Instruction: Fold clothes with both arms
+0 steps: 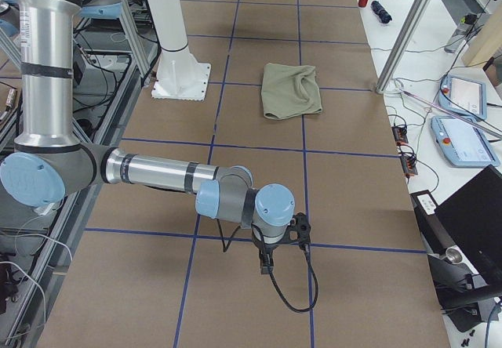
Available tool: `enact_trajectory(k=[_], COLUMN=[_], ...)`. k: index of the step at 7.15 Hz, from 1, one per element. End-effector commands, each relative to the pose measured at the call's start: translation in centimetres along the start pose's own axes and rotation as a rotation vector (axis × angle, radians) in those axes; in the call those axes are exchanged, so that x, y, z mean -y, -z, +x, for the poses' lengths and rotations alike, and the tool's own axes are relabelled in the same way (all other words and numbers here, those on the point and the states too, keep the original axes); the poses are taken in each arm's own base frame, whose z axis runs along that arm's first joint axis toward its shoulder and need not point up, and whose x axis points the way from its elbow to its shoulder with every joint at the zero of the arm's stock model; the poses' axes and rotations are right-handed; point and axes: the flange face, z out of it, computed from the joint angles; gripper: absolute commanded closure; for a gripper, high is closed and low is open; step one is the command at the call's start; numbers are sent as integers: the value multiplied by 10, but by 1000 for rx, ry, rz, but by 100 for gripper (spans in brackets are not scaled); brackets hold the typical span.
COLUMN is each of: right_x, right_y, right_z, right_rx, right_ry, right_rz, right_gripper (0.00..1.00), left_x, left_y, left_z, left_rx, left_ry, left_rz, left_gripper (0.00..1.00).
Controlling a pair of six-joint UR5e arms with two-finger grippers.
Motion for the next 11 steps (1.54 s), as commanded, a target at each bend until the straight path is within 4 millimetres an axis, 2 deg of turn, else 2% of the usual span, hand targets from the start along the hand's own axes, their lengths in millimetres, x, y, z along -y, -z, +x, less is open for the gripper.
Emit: enact_trajectory(k=[1, 3, 4, 6, 11], right_x=[-9, -5, 2, 9, 10], right_y=[20, 23, 26, 21, 19], right_z=[-22, -27, -44, -65, -68], right_rx=[5, 2, 0, 0, 0], right_ry=[-96, -93, -66, -99, -95], right_rz=[45, 51, 56, 43, 38], right_gripper=[0, 0, 0, 0, 0], left_x=[0, 0, 0, 1, 1], left_y=[1, 1, 1, 2, 1], left_z=[1, 1, 1, 2, 1], left_rx=[0, 0, -1, -1, -1], left_ry=[-1, 0, 1, 0, 0], left_rz=[1, 1, 2, 3, 3], left_gripper=[0, 0, 0, 0, 0])
